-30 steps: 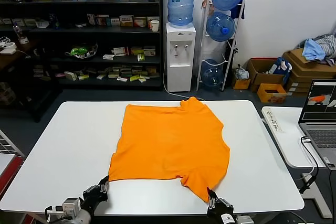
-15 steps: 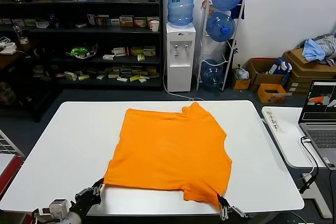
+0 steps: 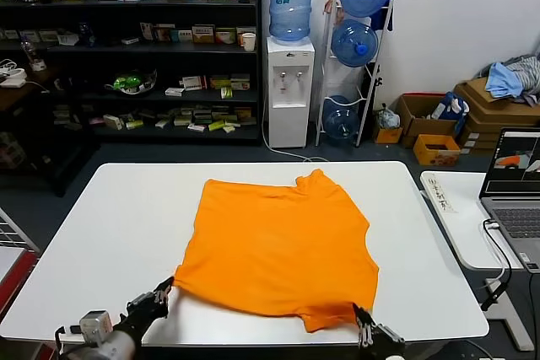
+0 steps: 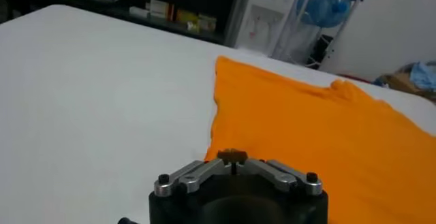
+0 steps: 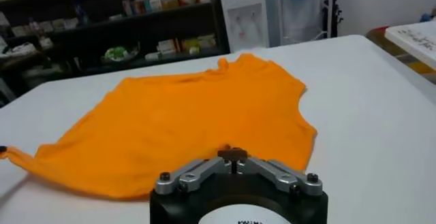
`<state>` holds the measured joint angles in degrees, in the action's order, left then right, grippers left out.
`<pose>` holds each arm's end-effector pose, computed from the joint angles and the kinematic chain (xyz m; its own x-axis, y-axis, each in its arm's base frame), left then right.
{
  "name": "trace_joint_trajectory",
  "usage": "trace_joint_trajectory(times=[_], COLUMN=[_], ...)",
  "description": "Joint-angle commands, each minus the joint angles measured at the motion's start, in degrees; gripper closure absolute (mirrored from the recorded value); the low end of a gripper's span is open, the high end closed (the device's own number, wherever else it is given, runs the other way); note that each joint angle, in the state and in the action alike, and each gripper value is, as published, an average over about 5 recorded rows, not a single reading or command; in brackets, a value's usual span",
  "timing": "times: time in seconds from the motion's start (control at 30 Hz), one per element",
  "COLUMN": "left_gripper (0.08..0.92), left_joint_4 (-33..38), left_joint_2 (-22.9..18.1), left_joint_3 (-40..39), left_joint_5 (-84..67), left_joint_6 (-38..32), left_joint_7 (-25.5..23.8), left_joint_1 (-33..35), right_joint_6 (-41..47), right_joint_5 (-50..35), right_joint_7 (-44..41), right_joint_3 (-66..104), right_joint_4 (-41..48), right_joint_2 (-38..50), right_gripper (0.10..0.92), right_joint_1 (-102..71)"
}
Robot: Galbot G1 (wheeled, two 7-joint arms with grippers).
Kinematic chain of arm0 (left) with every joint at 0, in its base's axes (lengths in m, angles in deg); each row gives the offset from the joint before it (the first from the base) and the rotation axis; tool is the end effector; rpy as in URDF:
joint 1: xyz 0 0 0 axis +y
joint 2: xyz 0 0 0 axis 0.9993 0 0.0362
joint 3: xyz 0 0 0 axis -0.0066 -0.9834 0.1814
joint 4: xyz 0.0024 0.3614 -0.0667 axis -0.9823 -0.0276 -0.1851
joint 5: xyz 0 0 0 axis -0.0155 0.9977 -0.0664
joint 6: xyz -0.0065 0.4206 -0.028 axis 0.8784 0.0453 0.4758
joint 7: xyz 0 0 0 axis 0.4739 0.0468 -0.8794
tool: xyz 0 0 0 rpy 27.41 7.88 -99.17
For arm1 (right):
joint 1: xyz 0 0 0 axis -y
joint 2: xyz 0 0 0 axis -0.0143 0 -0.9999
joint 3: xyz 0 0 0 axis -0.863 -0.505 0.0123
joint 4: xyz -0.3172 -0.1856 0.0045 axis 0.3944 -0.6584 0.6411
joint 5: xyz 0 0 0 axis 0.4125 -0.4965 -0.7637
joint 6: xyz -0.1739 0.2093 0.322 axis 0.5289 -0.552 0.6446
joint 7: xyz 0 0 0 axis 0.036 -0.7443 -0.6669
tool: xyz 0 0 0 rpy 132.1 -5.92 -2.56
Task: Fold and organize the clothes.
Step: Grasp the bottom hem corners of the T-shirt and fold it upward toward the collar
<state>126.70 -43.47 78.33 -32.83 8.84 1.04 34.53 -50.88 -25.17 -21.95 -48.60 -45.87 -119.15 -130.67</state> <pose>0.2339 0.0774 -0.3122 -0.8777 0.1464 0.4563 0.0235 0.9642 -0.2642 0.1686 -0.0104 -0.2967 -0.8886 -0.1962 0.4146 -0.1174 0.9711 0.2079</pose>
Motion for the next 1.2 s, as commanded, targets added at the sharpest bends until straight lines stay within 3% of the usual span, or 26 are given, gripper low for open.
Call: trace_joint_trajectory(times=[0.03, 0.37, 0.97, 1.1, 1.2], left_gripper=[0.908, 0.908, 0.908, 0.872, 0.799], left_joint_4=[-5.03, -10.76, -13.98, -14.73, -14.91], left_joint_2=[0.14, 1.09, 0.63, 0.29, 0.00], left_joint_3=[-2.04, -7.40, -11.79, -12.16, -12.20], left_joint_5=[-1.47, -1.54, -1.22, -0.51, 0.08], left_joint_6=[-2.28, -2.25, -1.57, -0.89, -0.82], left_joint_7=[-0.22, -0.13, 0.03, -0.24, -0.30], left_joint_1=[-14.37, -22.04, -25.05, -25.60, -25.55], right_joint_6=[1.48, 4.78, 6.22, 6.48, 7.17], right_joint_5=[-6.11, -14.83, -18.85, -18.11, -16.73], right_joint_7=[2.68, 7.85, 8.82, 7.90, 6.82], right_joint_3=[-1.82, -7.60, -14.30, -14.37, -14.34], right_joint_4=[4.33, 10.68, 17.84, 18.48, 18.38], right_joint_2=[1.91, 5.37, 4.97, 4.62, 4.39], right_gripper=[0.901, 0.901, 0.898, 0.827, 0.741], right_joint_1=[14.32, 28.96, 39.46, 39.64, 39.23])
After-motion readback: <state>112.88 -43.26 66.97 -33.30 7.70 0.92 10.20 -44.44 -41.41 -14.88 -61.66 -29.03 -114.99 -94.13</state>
